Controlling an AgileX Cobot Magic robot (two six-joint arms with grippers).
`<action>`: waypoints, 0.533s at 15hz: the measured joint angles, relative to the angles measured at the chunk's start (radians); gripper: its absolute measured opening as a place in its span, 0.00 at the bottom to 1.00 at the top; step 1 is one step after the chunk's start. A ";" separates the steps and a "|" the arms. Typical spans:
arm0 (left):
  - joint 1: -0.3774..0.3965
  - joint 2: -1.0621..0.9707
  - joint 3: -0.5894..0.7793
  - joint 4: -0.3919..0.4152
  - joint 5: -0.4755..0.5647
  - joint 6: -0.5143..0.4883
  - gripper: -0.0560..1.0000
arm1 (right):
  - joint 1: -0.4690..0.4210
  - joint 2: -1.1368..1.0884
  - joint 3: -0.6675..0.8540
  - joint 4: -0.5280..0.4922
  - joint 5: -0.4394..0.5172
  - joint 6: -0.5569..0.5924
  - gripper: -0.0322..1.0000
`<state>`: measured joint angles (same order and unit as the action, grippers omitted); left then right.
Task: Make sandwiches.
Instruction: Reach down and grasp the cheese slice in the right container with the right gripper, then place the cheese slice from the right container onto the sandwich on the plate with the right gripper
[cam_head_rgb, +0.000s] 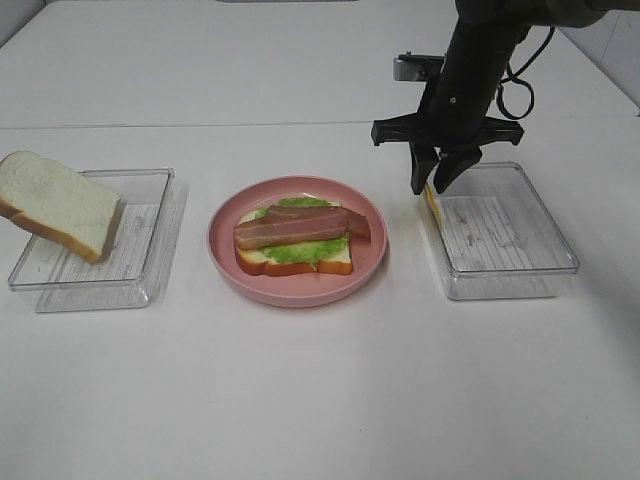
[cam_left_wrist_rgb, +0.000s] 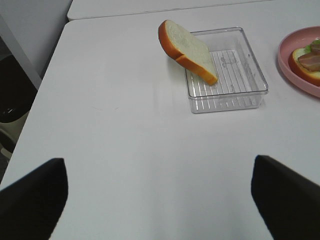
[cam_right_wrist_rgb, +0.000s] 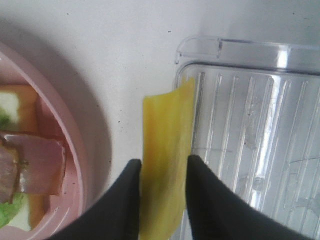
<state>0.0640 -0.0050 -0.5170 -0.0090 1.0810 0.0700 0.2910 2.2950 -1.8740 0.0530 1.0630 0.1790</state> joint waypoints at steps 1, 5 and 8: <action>0.000 0.000 0.000 0.000 0.000 0.000 0.92 | 0.000 0.000 0.000 0.000 0.000 0.000 0.25; 0.000 0.000 0.000 0.000 0.000 0.000 0.92 | 0.000 0.000 0.000 -0.002 0.009 0.000 0.05; 0.000 0.000 0.000 0.000 0.000 0.000 0.92 | 0.000 -0.042 0.000 -0.005 0.035 0.000 0.05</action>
<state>0.0640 -0.0050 -0.5170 -0.0090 1.0810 0.0700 0.2910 2.2530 -1.8740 0.0480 1.0980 0.1790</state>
